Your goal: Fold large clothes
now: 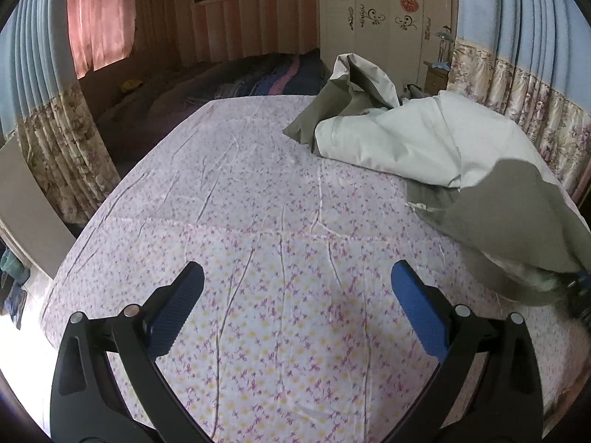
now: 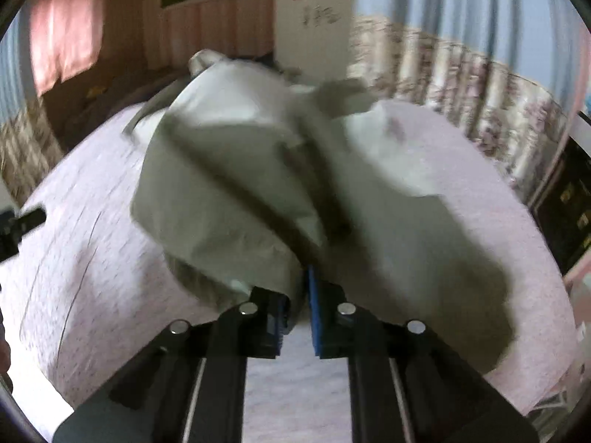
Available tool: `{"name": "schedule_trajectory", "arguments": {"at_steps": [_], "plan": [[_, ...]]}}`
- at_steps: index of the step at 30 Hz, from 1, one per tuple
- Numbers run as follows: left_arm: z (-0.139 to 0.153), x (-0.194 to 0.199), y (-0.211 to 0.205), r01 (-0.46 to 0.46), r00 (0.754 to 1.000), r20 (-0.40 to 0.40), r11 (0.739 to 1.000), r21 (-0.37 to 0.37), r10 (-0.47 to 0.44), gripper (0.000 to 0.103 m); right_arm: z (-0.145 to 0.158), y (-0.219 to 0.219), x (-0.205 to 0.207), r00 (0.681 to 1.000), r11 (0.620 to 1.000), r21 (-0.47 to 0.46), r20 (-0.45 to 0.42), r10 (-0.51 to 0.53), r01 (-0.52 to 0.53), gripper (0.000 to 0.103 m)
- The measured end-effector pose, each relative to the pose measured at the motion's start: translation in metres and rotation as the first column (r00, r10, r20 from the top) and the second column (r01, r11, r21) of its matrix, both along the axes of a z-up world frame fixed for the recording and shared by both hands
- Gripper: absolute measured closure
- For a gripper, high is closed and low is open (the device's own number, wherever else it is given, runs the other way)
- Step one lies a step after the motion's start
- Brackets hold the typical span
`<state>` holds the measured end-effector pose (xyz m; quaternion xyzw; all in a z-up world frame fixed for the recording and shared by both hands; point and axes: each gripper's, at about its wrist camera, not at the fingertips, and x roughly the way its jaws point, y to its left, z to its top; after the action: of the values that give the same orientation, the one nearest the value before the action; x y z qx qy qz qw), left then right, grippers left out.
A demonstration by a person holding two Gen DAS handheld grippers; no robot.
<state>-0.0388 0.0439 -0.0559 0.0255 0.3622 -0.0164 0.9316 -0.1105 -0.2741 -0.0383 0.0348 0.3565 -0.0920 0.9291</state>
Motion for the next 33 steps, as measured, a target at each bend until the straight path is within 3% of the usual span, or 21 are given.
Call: {"name": "schedule_trajectory", "arguments": {"at_steps": [6,14,19,24,27,31,32,33], "plan": [[0.001,0.019,-0.012,-0.002,1.000,-0.003,1.000,0.025,0.002,0.003,0.045,-0.086,-0.024,0.971,0.981,-0.041,0.154,-0.182,0.190,0.096],[0.000,0.047,-0.038,0.010,1.000,-0.002,0.998,0.055,-0.010,0.003,0.040,-0.196,-0.016,0.914,0.920,-0.031,0.138,-0.382,0.390,0.096],[-0.008,0.078,-0.054,0.051,0.999,0.010,0.998,0.044,-0.052,0.003,0.031,-0.201,-0.007,0.919,0.924,-0.041,0.130,-0.372,0.380,0.096],[-0.026,0.130,-0.076,0.101,0.993,-0.057,0.995,-0.008,-0.101,0.003,0.032,-0.200,0.002,0.940,0.949,-0.068,0.176,-0.294,0.309,0.096],[-0.034,0.150,-0.097,0.121,0.989,-0.085,0.993,-0.012,-0.122,0.003,0.024,-0.204,0.021,0.959,0.960,-0.103,0.142,-0.245,0.260,0.096],[-0.048,0.179,-0.127,0.134,0.981,-0.144,0.991,0.005,-0.132,0.003,0.014,-0.220,0.043,0.969,0.968,-0.072,0.089,-0.233,0.239,0.096],[-0.050,0.184,-0.131,0.151,0.978,-0.146,0.988,-0.016,-0.152,0.005,0.013,-0.221,0.046,0.969,0.968,-0.073,0.086,-0.233,0.239,0.095],[-0.051,0.188,-0.134,0.172,0.973,-0.148,0.984,-0.041,-0.176,0.017,0.013,-0.219,0.049,0.970,0.969,-0.079,0.085,-0.229,0.235,0.094]]}}
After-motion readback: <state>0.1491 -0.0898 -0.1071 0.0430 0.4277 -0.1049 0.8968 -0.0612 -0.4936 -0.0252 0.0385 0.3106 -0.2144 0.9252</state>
